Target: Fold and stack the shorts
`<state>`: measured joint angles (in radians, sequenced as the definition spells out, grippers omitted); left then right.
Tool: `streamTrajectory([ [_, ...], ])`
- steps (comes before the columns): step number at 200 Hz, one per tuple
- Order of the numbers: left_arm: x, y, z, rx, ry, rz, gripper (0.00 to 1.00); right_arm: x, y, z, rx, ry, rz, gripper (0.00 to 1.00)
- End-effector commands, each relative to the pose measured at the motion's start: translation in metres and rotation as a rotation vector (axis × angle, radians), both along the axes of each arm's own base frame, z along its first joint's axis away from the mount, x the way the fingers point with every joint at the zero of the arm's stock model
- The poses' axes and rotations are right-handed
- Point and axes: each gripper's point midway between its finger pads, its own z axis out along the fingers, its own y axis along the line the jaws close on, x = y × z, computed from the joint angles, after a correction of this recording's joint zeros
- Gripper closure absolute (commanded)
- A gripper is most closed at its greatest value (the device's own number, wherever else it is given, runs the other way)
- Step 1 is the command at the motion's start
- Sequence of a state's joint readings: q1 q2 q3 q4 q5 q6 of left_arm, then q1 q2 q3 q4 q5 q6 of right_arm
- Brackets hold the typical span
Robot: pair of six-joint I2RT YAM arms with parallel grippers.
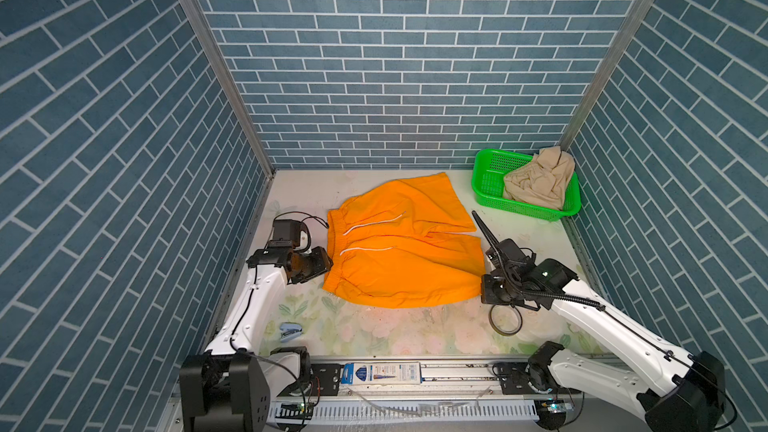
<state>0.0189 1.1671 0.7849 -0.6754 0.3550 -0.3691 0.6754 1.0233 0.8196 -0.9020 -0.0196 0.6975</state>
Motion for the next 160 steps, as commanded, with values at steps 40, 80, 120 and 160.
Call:
streamTrajectory([
  [40,0.008,-0.014,-0.035,0.091,-0.099,-0.08,0.43,-0.001,0.004,-0.01,0.014,0.018,0.02,1.0],
  [80,-0.002,-0.008,-0.054,0.127,-0.034,-0.075,0.46,-0.003,0.004,-0.011,0.015,0.023,0.022,1.0],
  [120,0.002,-0.005,-0.052,0.138,-0.044,-0.06,0.46,-0.004,0.003,-0.012,0.013,0.027,0.026,1.0],
  [160,0.001,-0.005,-0.059,0.142,-0.005,-0.067,0.46,-0.002,0.002,-0.009,0.017,0.007,0.016,1.0],
])
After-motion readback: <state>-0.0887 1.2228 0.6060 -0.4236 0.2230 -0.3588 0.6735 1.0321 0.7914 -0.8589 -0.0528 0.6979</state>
